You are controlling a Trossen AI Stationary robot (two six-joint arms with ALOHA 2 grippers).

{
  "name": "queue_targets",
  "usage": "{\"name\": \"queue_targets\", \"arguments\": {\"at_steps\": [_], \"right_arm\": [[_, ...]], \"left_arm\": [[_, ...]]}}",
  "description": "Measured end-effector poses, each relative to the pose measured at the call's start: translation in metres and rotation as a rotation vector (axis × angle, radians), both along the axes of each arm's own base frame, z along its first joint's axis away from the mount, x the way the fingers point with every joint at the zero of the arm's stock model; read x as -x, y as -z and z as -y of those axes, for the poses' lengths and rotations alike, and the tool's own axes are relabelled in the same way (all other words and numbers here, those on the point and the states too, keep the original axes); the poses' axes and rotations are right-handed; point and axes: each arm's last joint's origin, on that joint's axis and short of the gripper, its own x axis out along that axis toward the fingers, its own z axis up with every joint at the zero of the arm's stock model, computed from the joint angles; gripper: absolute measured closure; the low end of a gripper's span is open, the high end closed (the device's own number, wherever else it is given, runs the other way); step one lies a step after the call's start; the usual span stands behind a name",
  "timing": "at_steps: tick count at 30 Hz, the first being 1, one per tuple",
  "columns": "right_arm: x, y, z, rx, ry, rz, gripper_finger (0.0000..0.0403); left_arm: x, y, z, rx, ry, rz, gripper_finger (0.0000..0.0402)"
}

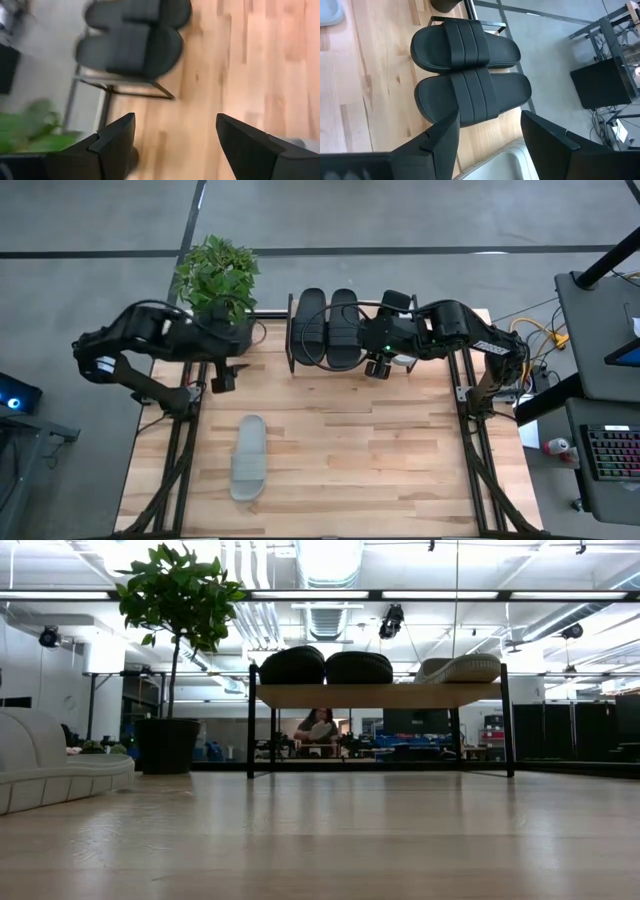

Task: Pick and place slides into the shelf
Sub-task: Put the gray slide on the shelf

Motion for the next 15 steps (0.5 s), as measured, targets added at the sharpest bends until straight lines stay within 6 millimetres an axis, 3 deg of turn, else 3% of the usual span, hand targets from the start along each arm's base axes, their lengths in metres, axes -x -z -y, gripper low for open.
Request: {"name": "queue_targets", "arguments": {"at_steps": [7,15], "right_arm": [[0.000,0.000,0.000,0.000,0.000,-0.001,0.0200],[0.000,0.000,0.000,0.000,0.000,0.000,0.0200]], "left_arm": [[-0.008,0.048,0.004,0.114,0.036,-0.175,0.0139],[0.000,0.101,0.005,0.285,0.077,-0.180,0.0139]]}}
